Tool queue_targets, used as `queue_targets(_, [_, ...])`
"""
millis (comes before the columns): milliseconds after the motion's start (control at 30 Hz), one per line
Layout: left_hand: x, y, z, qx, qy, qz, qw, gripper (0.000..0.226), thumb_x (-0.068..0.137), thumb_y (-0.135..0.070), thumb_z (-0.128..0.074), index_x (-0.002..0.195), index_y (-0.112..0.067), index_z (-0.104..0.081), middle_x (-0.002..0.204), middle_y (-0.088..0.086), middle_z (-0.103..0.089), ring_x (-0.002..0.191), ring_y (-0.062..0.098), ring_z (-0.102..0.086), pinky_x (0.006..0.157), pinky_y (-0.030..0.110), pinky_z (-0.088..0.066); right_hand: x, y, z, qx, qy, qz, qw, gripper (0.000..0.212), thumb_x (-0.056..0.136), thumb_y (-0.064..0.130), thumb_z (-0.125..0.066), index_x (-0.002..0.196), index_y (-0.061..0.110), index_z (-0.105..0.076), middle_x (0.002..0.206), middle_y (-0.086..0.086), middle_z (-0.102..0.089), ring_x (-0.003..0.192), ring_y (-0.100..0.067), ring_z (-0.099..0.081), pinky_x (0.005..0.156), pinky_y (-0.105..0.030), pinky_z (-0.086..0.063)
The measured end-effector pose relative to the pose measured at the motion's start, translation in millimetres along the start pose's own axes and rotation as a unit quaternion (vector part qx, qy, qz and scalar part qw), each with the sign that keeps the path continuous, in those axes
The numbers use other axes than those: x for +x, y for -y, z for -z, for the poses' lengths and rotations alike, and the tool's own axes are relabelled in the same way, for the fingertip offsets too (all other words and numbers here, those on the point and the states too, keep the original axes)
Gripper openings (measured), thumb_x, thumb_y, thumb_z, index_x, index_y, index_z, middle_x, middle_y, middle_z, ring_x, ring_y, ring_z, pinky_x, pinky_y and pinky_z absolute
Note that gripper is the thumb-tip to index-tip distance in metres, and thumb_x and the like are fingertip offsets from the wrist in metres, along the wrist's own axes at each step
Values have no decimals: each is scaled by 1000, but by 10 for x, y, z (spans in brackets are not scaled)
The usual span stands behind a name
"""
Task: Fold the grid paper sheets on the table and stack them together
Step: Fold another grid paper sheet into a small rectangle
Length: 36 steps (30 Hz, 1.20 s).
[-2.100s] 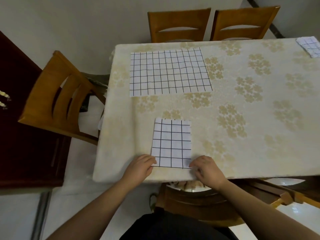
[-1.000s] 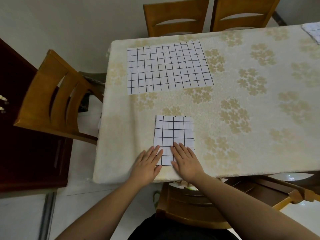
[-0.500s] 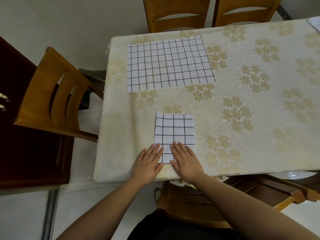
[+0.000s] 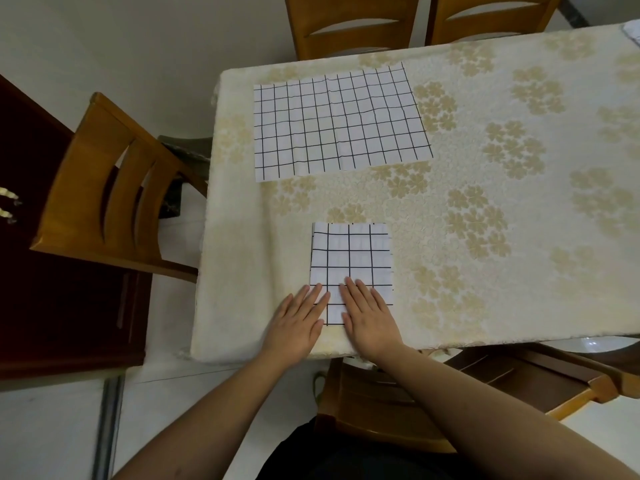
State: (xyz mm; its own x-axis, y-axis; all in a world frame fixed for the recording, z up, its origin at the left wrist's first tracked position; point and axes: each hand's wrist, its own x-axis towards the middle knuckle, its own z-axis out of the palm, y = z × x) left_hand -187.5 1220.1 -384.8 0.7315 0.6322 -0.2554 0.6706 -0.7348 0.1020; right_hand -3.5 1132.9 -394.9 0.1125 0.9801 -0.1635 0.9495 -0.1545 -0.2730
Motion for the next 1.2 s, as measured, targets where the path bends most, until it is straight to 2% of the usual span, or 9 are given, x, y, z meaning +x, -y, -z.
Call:
queue_targets(233, [-13,68,-16,-7,15,23,1000,62,100,-55,-12,155,-29,-8,163,-3,-1,150,18,0,117,43,-10,-153,-258,-43,-35,10,-7,999,59,102,43,-21,153,14,-20,161,-6,-12,148,-23,-12,117,-41,-11])
queue_targets(367, [-38,184,-24,-13,12,56,998,73,95,-67,-11,155,-28,0,162,-7,9,148,14,11,118,41,0,-259,-416,15,-43,11,-41,998,58,103,45,-17,154,16,-17,161,-4,-11,148,-21,-11,117,-38,-4])
queue_targets(600, [-84,323,9,-23,9,35,999,83,90,-74,-7,154,-22,5,161,-4,13,148,14,11,117,39,0,-415,-653,115,-43,4,-44,998,59,103,45,-17,153,14,-19,161,-5,-14,148,-22,-13,117,-39,-9])
queue_targets(667, [-76,311,50,-51,-15,36,998,81,93,-70,-15,155,-20,-3,162,-2,5,149,14,4,118,37,-4,-436,-690,154,-22,-12,-34,999,59,102,45,-24,152,15,-24,159,-5,-20,147,-21,-17,117,-40,-13])
queue_targets(733, [-39,266,121,-116,-64,65,989,69,96,-58,-29,153,-19,-24,159,0,-20,146,17,-18,116,39,-19,-411,-683,212,22,-43,-48,998,57,100,45,-31,149,16,-33,155,-5,-32,144,-21,-26,115,-41,-22])
queue_targets(800, [61,209,208,-194,-114,121,967,51,97,-40,-46,142,-16,-44,145,4,-45,134,23,-39,108,39,-34,-324,-641,308,78,-87,-88,989,53,98,44,-33,142,16,-43,145,-4,-45,134,-22,-39,107,-43,-32])
queue_targets(867, [207,159,308,-279,-130,179,934,37,95,-27,-55,130,-14,-57,130,5,-54,119,21,-51,100,32,-41,-204,-595,414,134,-113,-139,975,48,96,40,-39,135,15,-51,133,-5,-53,123,-24,-48,98,-41,-37])
queue_targets(1000, [530,135,484,-374,-77,263,886,29,94,-23,-60,120,-11,-63,120,9,-57,93,15,-58,83,23,-44,100,-588,607,290,-66,-252,921,38,96,23,-52,133,12,-51,116,-7,-57,101,-21,-56,85,-32,-46])
queue_targets(1200, [869,81,596,-382,14,343,858,40,88,-27,-69,118,-2,-64,120,15,-63,104,28,-63,88,31,-51,434,-589,740,370,20,-374,850,40,92,24,-61,127,7,-53,105,-5,-61,86,-18,-55,75,-29,-43])
